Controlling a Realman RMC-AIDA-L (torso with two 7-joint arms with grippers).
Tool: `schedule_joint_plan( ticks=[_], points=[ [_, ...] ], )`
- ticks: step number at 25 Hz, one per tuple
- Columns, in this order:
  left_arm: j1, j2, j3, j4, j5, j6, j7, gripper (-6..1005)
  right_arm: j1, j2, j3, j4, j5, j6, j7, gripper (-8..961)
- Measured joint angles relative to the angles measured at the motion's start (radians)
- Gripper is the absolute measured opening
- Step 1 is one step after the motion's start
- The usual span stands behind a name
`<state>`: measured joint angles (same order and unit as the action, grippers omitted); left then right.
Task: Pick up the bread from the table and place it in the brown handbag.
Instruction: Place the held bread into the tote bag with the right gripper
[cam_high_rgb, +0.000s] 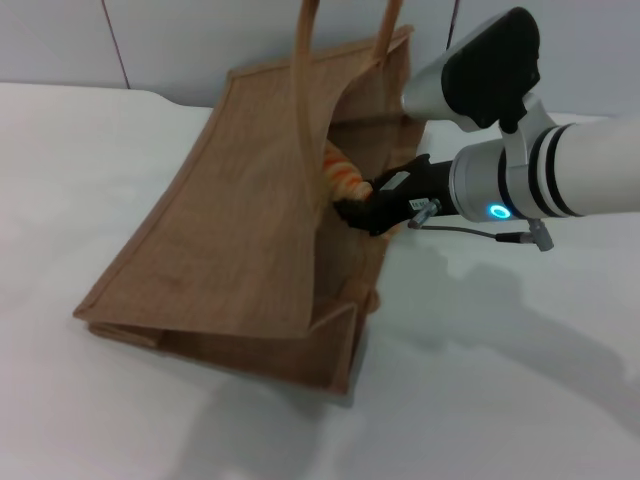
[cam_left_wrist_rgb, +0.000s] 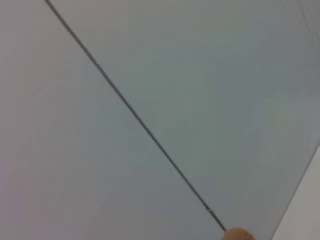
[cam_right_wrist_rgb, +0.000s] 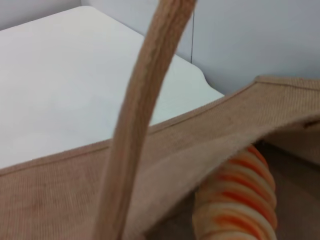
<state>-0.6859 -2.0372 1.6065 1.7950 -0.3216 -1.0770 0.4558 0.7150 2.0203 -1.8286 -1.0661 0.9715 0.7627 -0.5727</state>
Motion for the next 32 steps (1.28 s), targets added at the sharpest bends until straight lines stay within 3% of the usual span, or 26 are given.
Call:
schedule_joint_plan(
  ticks=[15,32],
  points=[
    [-0.043,0.0,0.06,0.005,0.002,0.0,-0.037,119,0.09,0.002,-0.001,0.148,0.072,-0.063,-0.062,318],
    [-0.055,-0.001,0.072,0.002,0.001,0.0,-0.039,120,0.121,0.002,-0.026,0.208,0.256,-0.063,-0.221,301]
  ],
)
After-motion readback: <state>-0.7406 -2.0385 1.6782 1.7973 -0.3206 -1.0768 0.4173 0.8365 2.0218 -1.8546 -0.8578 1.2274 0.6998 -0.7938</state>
